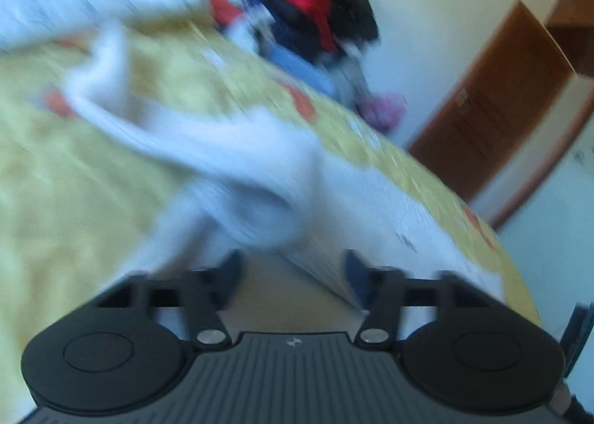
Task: Fold small clothes
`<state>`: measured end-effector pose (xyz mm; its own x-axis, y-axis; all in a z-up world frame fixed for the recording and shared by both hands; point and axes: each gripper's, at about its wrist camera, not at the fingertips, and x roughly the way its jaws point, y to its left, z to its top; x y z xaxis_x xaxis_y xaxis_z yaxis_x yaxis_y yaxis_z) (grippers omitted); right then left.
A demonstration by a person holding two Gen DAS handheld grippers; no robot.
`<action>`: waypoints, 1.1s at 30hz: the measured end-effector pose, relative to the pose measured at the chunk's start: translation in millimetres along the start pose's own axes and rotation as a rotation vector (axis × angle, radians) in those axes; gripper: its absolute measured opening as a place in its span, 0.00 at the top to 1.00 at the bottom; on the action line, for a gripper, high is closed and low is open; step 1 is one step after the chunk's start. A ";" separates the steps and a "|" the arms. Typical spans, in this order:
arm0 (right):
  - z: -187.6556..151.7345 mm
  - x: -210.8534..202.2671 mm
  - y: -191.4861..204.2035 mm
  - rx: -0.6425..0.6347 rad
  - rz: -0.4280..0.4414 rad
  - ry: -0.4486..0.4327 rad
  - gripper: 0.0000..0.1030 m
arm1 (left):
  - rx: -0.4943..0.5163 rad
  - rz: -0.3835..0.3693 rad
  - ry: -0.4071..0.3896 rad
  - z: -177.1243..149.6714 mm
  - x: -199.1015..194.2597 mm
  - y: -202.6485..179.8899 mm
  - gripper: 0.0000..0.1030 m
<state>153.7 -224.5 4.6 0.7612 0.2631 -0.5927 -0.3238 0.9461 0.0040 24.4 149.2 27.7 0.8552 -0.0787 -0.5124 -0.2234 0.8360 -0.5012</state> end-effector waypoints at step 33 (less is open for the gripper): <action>1.5 -3.5 -8.0 0.061 0.054 -0.020 0.02 | 0.340 0.045 -0.235 62.5 11.9 -86.3 0.91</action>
<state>154.5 -232.7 7.8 0.7550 0.3172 -0.5739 -0.3301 0.9401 0.0854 83.1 110.1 108.4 0.9403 0.0553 -0.3358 -0.1293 0.9707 -0.2024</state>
